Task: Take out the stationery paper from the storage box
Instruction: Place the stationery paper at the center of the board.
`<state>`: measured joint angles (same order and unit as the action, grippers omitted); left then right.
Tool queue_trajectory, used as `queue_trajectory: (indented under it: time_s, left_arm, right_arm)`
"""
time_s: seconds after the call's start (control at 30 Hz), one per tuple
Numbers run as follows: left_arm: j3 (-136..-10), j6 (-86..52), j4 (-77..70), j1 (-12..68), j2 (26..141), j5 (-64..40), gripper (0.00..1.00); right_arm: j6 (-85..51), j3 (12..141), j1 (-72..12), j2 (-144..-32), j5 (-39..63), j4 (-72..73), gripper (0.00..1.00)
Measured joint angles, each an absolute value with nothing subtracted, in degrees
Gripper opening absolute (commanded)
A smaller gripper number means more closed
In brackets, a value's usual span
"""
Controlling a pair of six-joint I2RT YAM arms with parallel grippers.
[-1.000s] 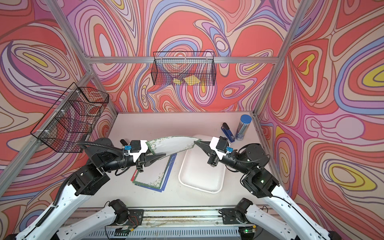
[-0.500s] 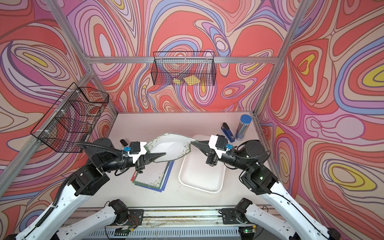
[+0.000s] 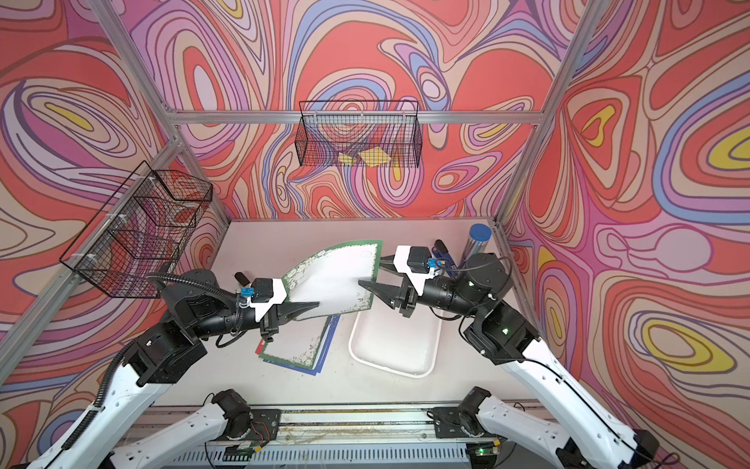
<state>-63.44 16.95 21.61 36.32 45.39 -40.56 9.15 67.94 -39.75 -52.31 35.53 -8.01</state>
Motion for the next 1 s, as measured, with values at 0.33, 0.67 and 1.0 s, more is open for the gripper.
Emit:
queue_trajectory:
  time_s: [0.33,0.67,1.0]
  left_arm:
    - [-63.90,16.29,23.86,32.47,46.59,-43.48,0.00]
    - [-64.23,11.68,29.47,21.58,52.75,-47.86,0.00]
    - [-70.61,11.05,43.31,20.62,58.22,-48.27,0.00]
  right_arm:
    - [6.96,68.36,-39.75,-54.94,40.40,-10.72,0.61]
    - [6.31,68.38,-39.75,-56.42,26.59,-11.64,0.75]
    - [6.79,68.31,-39.75,-57.63,20.29,-12.95,0.76]
